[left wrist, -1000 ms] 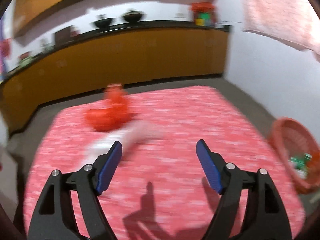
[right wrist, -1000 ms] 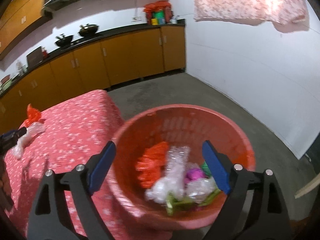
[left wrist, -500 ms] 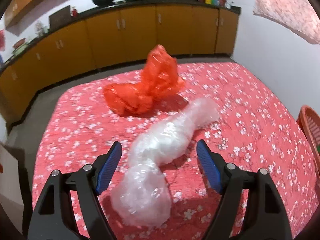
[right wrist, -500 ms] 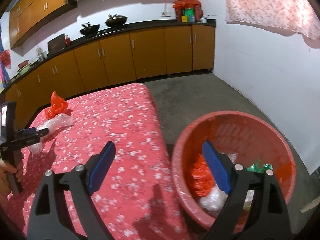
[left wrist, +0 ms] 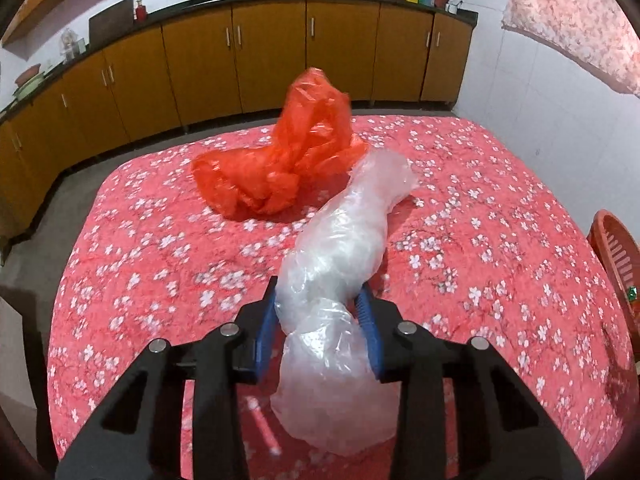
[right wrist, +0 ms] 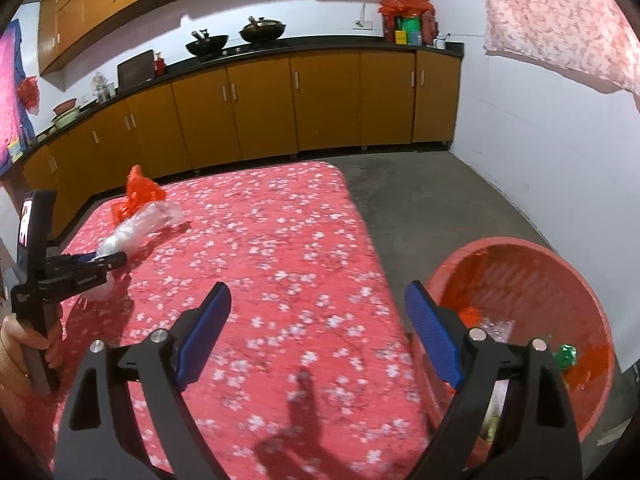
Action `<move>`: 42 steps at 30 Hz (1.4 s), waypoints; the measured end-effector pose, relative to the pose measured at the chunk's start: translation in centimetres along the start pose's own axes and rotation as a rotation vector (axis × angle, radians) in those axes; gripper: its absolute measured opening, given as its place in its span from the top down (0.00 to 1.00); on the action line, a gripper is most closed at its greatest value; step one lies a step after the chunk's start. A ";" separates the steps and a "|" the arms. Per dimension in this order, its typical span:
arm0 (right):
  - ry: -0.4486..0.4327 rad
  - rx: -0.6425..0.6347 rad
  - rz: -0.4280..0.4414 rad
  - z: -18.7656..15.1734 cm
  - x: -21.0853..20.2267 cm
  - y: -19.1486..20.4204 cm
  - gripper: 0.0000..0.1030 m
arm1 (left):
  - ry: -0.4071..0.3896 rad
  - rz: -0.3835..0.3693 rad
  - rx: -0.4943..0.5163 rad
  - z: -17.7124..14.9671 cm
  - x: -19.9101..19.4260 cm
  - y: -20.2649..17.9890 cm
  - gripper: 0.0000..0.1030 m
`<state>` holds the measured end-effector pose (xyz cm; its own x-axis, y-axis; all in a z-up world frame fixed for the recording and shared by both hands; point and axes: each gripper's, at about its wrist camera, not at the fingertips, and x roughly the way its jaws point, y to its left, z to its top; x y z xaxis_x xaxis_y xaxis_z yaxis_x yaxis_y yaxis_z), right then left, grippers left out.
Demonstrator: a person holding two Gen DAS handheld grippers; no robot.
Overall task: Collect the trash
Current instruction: 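Move the left tool to the table and grasp the clear bubble wrap, then grasp the orange bag with the right tool while the left tool lifts the bubble wrap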
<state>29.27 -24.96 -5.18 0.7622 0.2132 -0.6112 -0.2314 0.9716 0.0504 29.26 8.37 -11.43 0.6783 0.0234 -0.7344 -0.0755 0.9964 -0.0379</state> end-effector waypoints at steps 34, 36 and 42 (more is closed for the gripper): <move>-0.013 -0.126 0.150 7.3 14.9 24.0 0.16 | -0.220 0.242 -0.338 -2.7 -8.5 15.7 0.66; 0.004 -0.133 0.138 7.6 16.3 24.4 0.16 | -0.218 0.246 -0.344 -2.6 -8.1 15.8 0.66; 0.058 -0.125 0.189 7.8 17.9 24.3 0.37 | -0.199 0.248 -0.339 -2.9 -7.5 15.3 0.66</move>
<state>42.01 3.29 -8.71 0.6631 0.3809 -0.6444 -0.4428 0.8937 0.0725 20.88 23.22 -8.50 0.7343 0.3059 -0.6060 -0.4653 0.8768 -0.1213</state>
